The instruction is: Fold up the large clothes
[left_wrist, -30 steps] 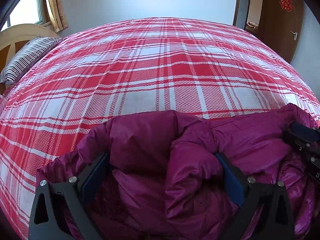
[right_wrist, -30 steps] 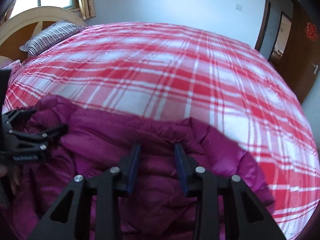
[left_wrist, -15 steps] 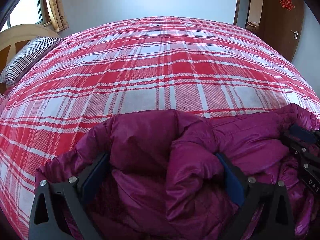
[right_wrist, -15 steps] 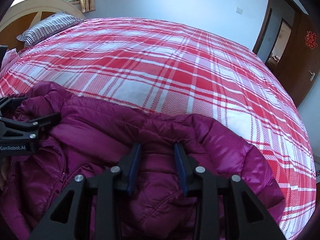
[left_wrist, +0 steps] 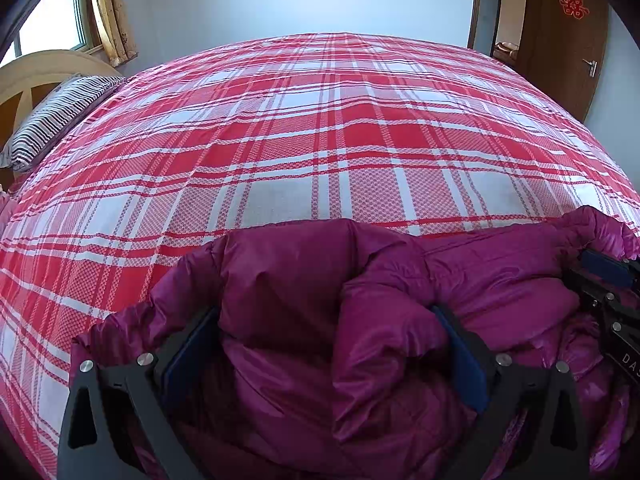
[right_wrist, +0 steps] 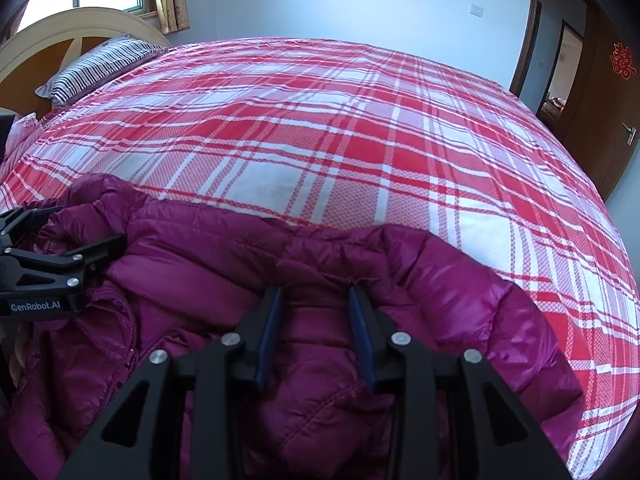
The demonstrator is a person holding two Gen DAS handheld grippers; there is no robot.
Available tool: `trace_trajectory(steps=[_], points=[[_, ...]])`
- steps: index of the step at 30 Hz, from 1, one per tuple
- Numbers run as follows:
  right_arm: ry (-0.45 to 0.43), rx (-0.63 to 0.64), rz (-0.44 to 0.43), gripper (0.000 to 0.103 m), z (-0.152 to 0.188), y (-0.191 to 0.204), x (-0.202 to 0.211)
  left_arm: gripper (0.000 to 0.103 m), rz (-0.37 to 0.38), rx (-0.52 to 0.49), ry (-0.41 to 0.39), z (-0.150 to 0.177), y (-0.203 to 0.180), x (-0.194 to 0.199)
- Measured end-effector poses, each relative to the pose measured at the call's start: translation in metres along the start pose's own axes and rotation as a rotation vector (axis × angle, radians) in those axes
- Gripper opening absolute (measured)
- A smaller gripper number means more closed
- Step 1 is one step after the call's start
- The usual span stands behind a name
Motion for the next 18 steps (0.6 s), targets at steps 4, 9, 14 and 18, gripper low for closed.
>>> trace_trajectory(steps=[4,9,14,18], points=[[0.001,-0.001,-0.002,0.037,0.0,0.0,-0.0005,0.102,0.001,0.001,0.0,0.0,-0.0003,0.0001],[0.001,0.0,-0.001,0.038,-0.0001,0.0004,-0.001,0.102,-0.001,0.0,-0.001,0.0002,0.0001,0.0],[0.002,0.0,-0.001,0.038,-0.0001,0.0012,-0.0015,0.102,-0.001,0.0,0.0,0.0003,-0.0002,-0.0001],[0.003,-0.004,-0.005,0.038,-0.0005,0.0016,-0.0016,0.102,-0.001,0.0,0.0,0.0002,0.0,-0.0005]])
Point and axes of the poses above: each gripper's, at about its wrist camera, not at the fingertips, and x roughly against the way its jaws point, y to its left, z to its underside, the point moved 10 cm from there along -x, roughly the way its jaws point, and after that the axes turned 3 degrees about z, right-handed, at the moved point
